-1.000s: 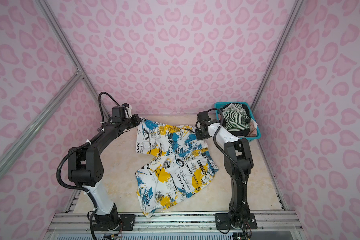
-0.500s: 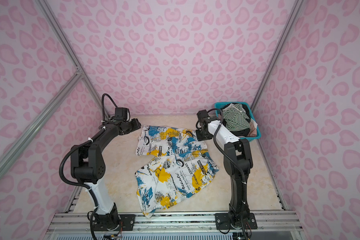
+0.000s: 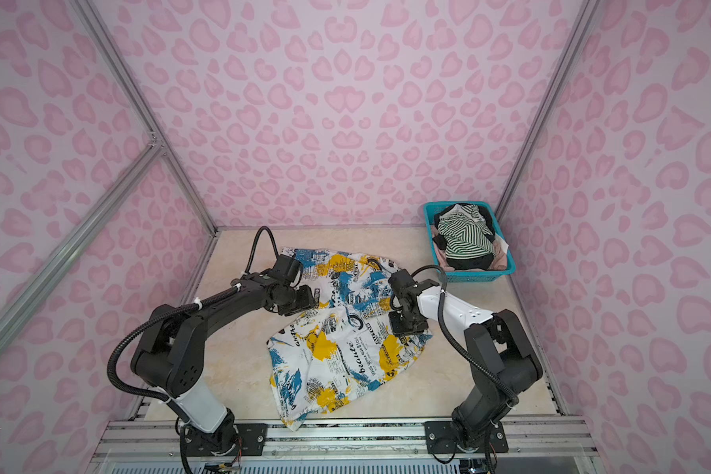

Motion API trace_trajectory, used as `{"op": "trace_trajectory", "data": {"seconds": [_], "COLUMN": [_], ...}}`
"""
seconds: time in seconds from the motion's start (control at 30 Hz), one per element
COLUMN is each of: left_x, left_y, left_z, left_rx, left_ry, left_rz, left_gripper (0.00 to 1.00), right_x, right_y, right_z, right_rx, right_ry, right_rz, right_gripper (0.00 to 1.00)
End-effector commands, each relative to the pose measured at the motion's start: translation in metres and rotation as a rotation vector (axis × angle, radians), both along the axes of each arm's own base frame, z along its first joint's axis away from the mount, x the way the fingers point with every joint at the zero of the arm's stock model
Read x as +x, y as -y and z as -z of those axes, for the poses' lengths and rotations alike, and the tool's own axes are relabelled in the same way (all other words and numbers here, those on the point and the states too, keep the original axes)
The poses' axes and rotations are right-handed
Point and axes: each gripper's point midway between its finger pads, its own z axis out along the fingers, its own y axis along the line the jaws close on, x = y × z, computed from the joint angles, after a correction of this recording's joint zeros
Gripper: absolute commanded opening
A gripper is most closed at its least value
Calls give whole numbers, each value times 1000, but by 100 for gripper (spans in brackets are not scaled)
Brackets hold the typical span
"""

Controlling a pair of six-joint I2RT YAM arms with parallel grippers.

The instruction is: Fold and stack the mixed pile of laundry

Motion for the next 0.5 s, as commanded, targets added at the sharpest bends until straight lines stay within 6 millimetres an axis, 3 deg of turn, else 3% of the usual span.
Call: {"op": "trace_trajectory", "data": {"seconds": [0.0, 0.27, 0.33, 0.47], "left_x": [17, 69, 84, 116], "left_y": [-2, -21, -27, -36], "left_z": [11, 38, 39, 22], "left_rx": [29, 52, 38, 13], "left_ry": [0, -46, -47, -2], "left_rz": [-58, -118, -125, -112], "left_gripper": [52, 46, 43, 42], "right_x": [-6, -39, -42, -43], "right_y": [-13, -36, -46, -71], "right_z": [9, 19, 20, 16], "right_rx": [87, 162, 204, 303], "right_ry": [0, -54, -61, -73], "right_rz": [90, 82, 85, 69], "right_gripper": [40, 40, 40, 40]}}
